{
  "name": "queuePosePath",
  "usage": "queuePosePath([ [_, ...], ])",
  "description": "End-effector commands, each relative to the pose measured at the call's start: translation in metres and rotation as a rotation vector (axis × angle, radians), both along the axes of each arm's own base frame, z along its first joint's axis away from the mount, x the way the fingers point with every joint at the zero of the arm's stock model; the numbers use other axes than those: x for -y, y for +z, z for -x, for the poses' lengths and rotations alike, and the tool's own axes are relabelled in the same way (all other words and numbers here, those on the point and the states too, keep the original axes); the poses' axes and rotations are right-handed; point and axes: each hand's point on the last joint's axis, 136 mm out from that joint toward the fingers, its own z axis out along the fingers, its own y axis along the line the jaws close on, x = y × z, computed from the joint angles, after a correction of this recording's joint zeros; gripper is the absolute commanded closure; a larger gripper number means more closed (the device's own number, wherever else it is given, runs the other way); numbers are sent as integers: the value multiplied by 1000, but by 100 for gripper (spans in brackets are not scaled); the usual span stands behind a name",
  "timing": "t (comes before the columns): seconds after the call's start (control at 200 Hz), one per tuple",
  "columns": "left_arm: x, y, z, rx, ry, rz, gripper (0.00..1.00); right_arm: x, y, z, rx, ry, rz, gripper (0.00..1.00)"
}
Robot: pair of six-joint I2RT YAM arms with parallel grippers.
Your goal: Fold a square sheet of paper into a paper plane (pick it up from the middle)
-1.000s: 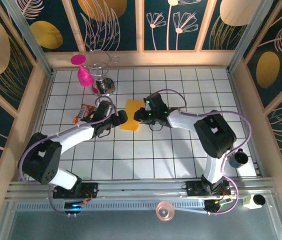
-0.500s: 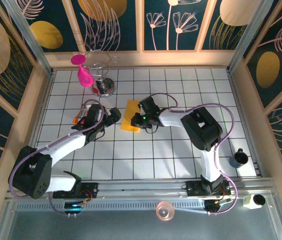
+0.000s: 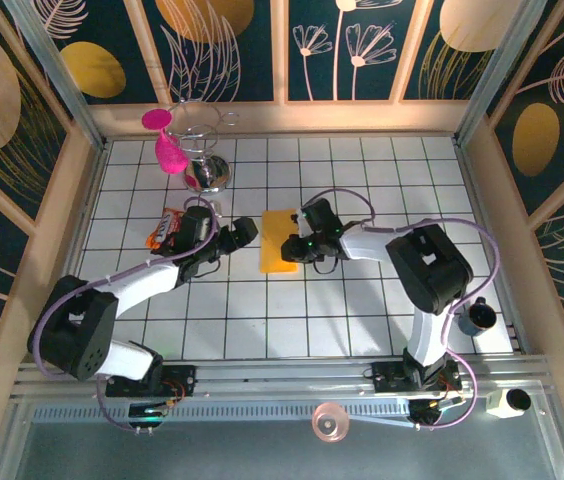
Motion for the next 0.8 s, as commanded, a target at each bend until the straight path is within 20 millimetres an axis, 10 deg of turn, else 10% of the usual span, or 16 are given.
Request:
queuePosePath([
  [0.0, 18, 6, 6, 1, -72, 124, 8, -19, 57, -15, 37, -66, -167, 82],
  [0.796, 40, -57, 51, -303, -98, 112, 51, 9, -19, -21, -165, -308, -44, 81],
])
